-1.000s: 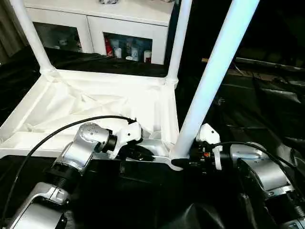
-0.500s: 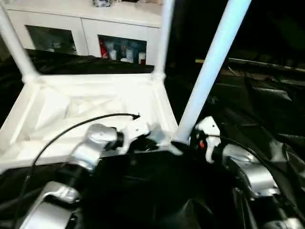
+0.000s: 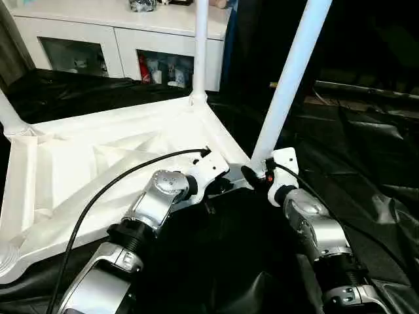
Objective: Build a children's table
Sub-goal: Rotate leg to tighten
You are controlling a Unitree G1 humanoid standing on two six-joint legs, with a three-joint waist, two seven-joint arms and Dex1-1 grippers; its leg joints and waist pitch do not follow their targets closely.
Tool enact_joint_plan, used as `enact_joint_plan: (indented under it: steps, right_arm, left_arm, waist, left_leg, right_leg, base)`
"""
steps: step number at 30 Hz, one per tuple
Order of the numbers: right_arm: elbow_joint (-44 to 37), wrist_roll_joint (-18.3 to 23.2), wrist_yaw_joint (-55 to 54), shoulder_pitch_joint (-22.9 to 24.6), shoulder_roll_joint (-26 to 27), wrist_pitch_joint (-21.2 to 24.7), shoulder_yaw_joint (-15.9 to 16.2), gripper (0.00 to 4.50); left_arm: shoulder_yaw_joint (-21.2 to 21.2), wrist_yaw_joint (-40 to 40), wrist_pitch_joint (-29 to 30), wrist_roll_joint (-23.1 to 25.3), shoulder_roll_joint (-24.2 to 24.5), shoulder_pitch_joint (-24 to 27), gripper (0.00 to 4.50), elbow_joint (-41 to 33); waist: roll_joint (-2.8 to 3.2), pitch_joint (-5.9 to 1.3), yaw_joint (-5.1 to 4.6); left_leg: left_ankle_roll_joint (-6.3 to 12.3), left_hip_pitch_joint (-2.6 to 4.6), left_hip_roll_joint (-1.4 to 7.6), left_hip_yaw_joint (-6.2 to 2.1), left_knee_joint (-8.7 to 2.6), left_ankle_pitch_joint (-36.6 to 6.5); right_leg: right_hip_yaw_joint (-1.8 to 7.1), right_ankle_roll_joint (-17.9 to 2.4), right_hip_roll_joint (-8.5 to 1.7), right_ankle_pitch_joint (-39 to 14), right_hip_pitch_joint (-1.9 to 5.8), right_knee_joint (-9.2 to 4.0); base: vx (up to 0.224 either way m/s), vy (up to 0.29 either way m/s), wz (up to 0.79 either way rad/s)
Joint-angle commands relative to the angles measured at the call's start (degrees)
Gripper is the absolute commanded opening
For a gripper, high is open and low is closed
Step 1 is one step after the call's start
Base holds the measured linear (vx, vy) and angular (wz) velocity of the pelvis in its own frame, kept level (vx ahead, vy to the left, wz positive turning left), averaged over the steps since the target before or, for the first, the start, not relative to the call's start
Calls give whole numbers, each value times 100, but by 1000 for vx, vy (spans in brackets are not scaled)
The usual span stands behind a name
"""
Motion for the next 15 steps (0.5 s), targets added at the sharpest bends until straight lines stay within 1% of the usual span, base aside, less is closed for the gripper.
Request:
enact_joint_plan:
  steps: [1, 2, 3, 5, 6, 8, 9, 10, 13, 14, 15]
  right_arm:
    - [-124, 228, 739, -61, 197, 55, 486, 379]
    - [-161, 248, 859, -50, 133, 86, 496, 388]
    - [-185, 262, 939, -42, 91, 107, 502, 388]
    - [-423, 333, 1593, 52, -298, 167, 616, 388]
    - [-496, 356, 1791, 82, -419, 179, 652, 388]
    - [-681, 414, 2281, 155, -756, 181, 741, 388]
    - [-825, 460, 2678, 211, -1028, 167, 817, 388]
    - [-825, 460, 2678, 211, -1028, 167, 817, 388]
    - [-1058, 441, 3395, 325, -1458, 112, 1036, 388]
    - [-1127, 430, 3576, 358, -1573, 111, 1092, 388]
    - [-1188, 432, 3737, 381, -1675, 105, 1131, 388]
  left_arm:
    - [-303, -216, -111, -71, -241, 113, 0, 150]
    - [-295, -252, -137, -75, -203, 115, 0, 144]
    - [-290, -276, -154, -78, -178, 117, 0, 139]
    - [-262, -534, -234, -135, 28, 132, 0, 103]
    - [-259, -618, -265, -149, 94, 136, 0, 94]
    - [-260, -928, -374, -211, 286, 164, 0, 40]
    - [-271, -1305, -637, -321, 450, 217, 0, -49]
    - [-271, -1305, -637, -321, 450, 217, 0, -49]
    - [-263, -1854, -731, -529, 670, 333, 0, -284]
    - [-271, -1999, -736, -574, 744, 372, 0, -358]
    - [-283, -2130, -838, -603, 821, 403, 0, -398]
  waist:
    - [-21, -259, -1]
    - [-19, -259, -6]
    - [-18, -258, -6]
    - [-43, -271, 10]
    - [-43, -266, 22]
    - [-54, -272, 27]
    - [-55, -270, 41]
    - [-54, -267, 40]
    - [-51, -258, 31]
    - [-51, -253, 34]
    - [-48, -249, 33]
  left_leg:
    - [133, 46, 427, -228, -465, -956]
    - [140, 34, 430, -231, -470, -941]
    - [145, 37, 433, -233, -471, -949]
    - [215, 28, 423, -225, -453, -860]
    - [289, 17, 422, -218, -444, -770]
    - [343, 10, 416, -216, -436, -688]
    - [397, 5, 423, -214, -430, -664]
    - [411, 6, 430, -217, -435, -666]
    - [383, 18, 437, -216, -442, -784]
    - [372, 8, 443, -221, -445, -800]
    - [372, 16, 455, -223, -453, -844]
  right_leg:
    - [382, -960, -649, -1386, 190, -513]
    - [382, -960, -648, -1348, 197, -504]
    - [381, -960, -649, -1340, 193, -507]
    - [377, -971, -644, -1180, 222, -486]
    - [381, -988, -643, -1044, 226, -479]
    - [375, -1024, -649, -964, 229, -467]
    - [374, -1010, -650, -989, 235, -470]
    - [372, -1012, -651, -994, 231, -469]
    - [366, -1037, -649, -1187, 213, -490]
    - [368, -1037, -656, -1259, 222, -488]
    - [370, -1034, -655, -1307, 209, -490]
  base:
    - [0, 0, 0]
    - [0, 0, 0]
    - [0, 0, 0]
    - [0, 0, 0]
    - [0, 0, 0]
    - [0, 0, 0]
    - [0, 0, 0]
    - [0, 0, 0]
    - [0, 0, 0]
    - [0, 0, 0]
    - [0, 0, 0]
